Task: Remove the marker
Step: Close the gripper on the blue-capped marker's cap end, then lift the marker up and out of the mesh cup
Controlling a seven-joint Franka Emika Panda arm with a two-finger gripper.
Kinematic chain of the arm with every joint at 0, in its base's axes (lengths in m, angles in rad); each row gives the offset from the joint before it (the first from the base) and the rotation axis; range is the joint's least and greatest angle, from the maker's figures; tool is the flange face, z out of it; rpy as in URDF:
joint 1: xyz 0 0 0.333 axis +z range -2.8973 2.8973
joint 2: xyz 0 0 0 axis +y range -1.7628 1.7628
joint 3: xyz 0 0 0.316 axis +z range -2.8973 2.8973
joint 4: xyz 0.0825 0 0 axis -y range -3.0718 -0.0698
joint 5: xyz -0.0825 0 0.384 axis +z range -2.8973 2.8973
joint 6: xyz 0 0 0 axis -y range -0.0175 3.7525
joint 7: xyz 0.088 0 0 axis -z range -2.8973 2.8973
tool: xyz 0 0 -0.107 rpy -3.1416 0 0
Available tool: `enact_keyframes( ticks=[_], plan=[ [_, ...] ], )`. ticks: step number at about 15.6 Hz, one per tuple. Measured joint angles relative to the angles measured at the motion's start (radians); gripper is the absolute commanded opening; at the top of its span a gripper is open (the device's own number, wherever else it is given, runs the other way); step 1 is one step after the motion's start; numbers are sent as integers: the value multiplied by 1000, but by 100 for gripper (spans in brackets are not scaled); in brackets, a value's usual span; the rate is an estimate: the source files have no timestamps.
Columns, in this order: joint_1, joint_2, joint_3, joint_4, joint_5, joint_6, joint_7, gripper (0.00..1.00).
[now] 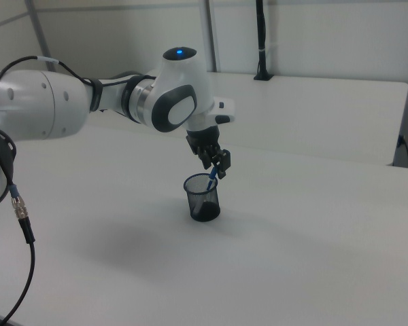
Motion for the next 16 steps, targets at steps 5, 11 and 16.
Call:
enact_keyframes(
  ticks=[5, 11, 16],
  plan=[
    [7, 11, 0, 0, 0, 0, 0, 4],
    [6, 11, 0, 7, 0, 1, 0, 1],
    [-18, -37, -4, 30, 0, 4, 0, 1]
  ],
)
